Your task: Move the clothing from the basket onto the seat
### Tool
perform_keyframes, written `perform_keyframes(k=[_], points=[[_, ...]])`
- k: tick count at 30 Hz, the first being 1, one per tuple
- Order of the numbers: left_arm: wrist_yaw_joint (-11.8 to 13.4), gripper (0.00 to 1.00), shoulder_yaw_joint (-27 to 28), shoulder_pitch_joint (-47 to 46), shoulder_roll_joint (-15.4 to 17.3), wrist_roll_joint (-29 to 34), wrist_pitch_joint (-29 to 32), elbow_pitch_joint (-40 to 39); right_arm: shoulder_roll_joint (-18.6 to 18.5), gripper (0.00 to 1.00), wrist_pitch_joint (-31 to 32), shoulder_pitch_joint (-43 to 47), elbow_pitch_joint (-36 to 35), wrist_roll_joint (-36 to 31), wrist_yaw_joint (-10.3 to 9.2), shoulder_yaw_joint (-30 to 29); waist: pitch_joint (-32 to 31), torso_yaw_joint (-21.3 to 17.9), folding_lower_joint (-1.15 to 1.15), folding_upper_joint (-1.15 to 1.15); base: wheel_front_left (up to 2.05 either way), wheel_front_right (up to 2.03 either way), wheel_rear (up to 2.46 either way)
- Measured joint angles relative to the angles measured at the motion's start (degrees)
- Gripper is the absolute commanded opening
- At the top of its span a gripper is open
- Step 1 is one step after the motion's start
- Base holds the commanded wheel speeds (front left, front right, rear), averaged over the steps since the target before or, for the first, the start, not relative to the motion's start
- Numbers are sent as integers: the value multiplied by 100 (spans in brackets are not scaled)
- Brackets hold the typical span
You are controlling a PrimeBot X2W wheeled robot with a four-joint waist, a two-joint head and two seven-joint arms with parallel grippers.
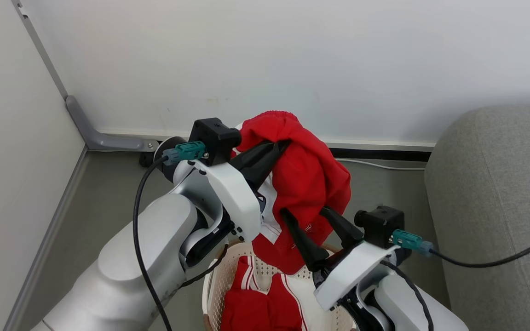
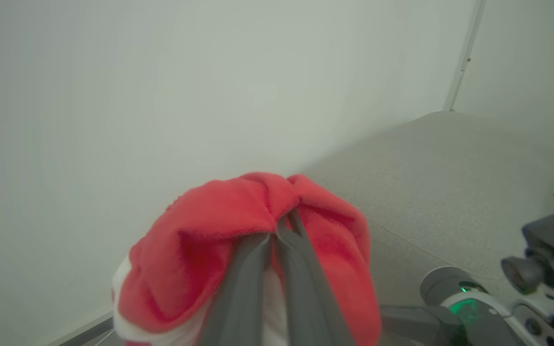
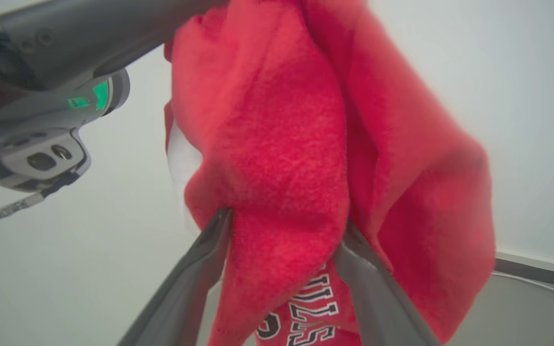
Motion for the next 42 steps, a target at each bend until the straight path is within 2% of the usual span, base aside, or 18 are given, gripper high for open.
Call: perform_keyframes(k=[4,5,6,7,9,10,20,22,23,24,25,26,32,42], points=[[0,0,-19,-13,-9,-2,-1,-25,0,100,0,-240,100,64,0,215,10,34,0,0,0,0,0],[0,0,-24,-13,-11,-2,-1,-27,0,88,0,-277,132,73,0,247,12,41,0,0,0,0,0],[0,0,-29,-14,-12,-3,-1,-29,0,61,0,-302,159,71,0,260,11,45,0,0,0,0,0],[0,0,-36,-14,-12,-5,-2,-27,-1,46,0,-315,175,71,0,258,9,48,0,0,0,0,0],[0,0,-37,-14,-14,-10,-3,-29,-1,22,0,-332,183,19,0,224,4,49,0,0,0,0,0],[0,0,-37,-14,-14,-10,-3,-29,-2,0,0,-336,182,-33,0,207,2,48,0,0,0,0,0],[10,0,25,-13,25,-76,-121,-7,-2,0,0,-283,59,-332,0,10,-52,-30,0,0,0,0,0],[45,23,44,-9,49,-98,-188,35,-1,0,-1,-221,-12,-449,0,-52,-61,-60,0,0,0,0,0],[58,41,54,-3,65,-104,-229,64,-1,0,-1,-194,-45,-501,0,-97,-67,-76,0,0,0,0,0],[58,49,62,9,94,-105,-252,81,-1,0,-1,-166,-85,-527,0,-151,-76,-93,0,0,0,0,0],[58,84,79,31,123,-112,-290,100,-2,0,0,-130,-131,-558,0,-208,-85,-110,0,0,0,0,0],[65,100,97,52,148,-112,-332,125,-2,0,0,-94,-186,-616,0,-266,-94,-126,0,0,0,0,0],[241,100,227,316,259,-190,-590,181,0,0,-1,159,-494,-936,0,-664,-163,-221,0,0,0,0,0],[587,100,502,1026,705,-246,-1100,177,1,0,0,452,-788,-1232,0,-1102,-241,-377,0,0,0,0,0]])
